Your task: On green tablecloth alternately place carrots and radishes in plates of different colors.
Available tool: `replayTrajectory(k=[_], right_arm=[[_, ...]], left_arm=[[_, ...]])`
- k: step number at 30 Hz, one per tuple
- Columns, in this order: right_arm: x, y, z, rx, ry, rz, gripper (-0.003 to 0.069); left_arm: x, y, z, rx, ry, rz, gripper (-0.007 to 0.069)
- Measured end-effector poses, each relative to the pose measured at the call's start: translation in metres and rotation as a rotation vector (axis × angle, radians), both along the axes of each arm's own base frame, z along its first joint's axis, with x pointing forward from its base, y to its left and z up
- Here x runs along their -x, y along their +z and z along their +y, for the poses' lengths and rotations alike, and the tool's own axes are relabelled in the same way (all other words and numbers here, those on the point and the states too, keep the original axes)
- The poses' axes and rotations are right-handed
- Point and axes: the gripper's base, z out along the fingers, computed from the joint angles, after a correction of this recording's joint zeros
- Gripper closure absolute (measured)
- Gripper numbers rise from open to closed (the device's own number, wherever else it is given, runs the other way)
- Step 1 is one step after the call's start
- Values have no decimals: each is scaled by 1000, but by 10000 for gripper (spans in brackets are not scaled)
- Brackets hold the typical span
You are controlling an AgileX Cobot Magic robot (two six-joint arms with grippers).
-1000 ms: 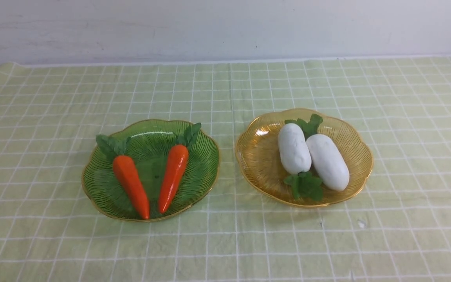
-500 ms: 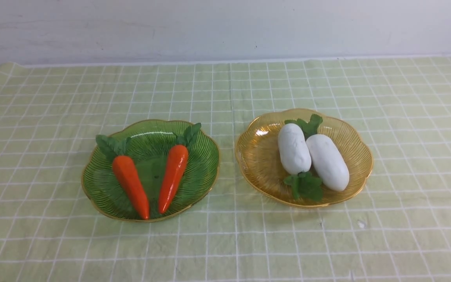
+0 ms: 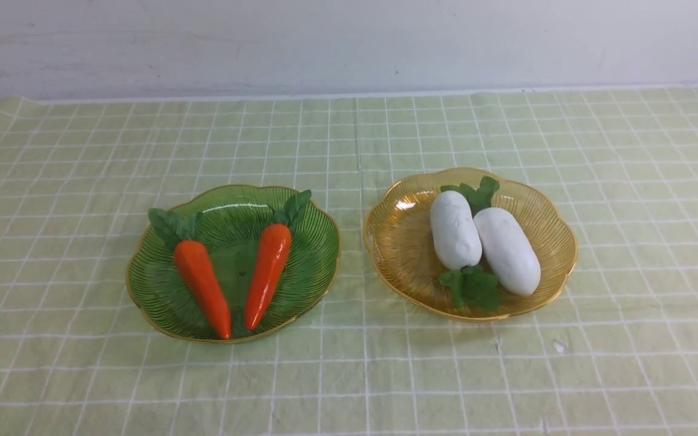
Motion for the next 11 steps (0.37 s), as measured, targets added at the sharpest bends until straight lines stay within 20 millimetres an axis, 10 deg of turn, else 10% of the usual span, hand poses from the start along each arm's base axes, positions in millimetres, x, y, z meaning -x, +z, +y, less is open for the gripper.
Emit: replayTrajectory(k=[11], right_arm=[[0, 0, 0, -7, -1, 0, 673]], left_arm=[[0, 0, 0, 0, 0, 0, 632]])
